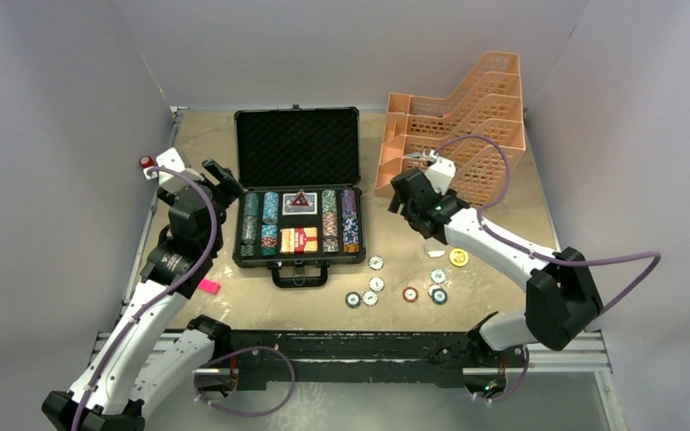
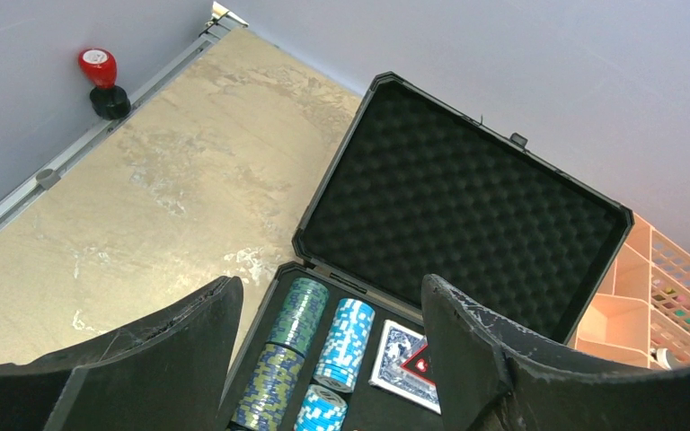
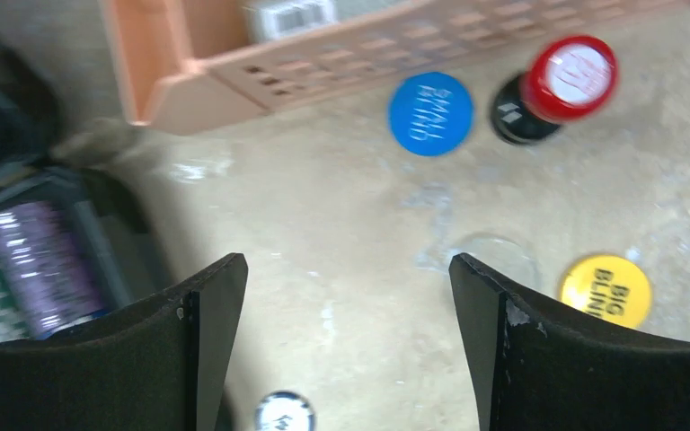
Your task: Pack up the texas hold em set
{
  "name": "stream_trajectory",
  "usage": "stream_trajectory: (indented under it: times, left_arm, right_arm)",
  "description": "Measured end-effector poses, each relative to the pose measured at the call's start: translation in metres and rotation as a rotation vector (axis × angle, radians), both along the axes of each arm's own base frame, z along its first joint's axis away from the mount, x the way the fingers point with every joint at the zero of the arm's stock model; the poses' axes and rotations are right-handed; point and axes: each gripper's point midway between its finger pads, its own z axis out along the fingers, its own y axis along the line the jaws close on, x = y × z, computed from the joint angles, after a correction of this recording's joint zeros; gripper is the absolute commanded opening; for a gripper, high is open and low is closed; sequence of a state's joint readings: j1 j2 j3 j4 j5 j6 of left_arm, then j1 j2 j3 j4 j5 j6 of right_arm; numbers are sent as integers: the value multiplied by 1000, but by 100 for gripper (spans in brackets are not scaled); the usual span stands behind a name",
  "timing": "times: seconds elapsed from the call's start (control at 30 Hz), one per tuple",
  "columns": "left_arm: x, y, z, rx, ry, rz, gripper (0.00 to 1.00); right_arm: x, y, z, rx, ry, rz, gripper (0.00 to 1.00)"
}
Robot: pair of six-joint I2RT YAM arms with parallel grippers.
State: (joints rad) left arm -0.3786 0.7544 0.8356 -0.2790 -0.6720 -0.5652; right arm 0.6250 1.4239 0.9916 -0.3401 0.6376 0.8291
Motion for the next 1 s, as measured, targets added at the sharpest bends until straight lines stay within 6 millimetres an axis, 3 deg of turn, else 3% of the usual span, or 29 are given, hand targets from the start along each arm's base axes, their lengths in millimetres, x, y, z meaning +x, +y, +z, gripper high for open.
stream_trajectory:
  times: [0.2, 0.4, 0.63, 0.83, 1.0]
  left_arm:
    - [5, -3, -7, 7, 25, -9, 72]
    - [5, -3, -8, 7, 28, -11, 72]
    - [5, -4, -8, 6, 28, -16, 72]
    - [5, -4, -8, 6, 28, -18, 72]
    - [6, -5, -8, 5, 28, -23, 72]
  right_arm:
    - [-26, -43, -45, -24, 103, -104, 89]
    - [-36, -62, -67, -7, 159, -146, 90]
    - [-28, -64, -78, 37, 175, -151, 91]
    - [-32, -61, -97, 43, 229, -138, 91]
    - [-32, -63, -100, 36, 236, -151, 90]
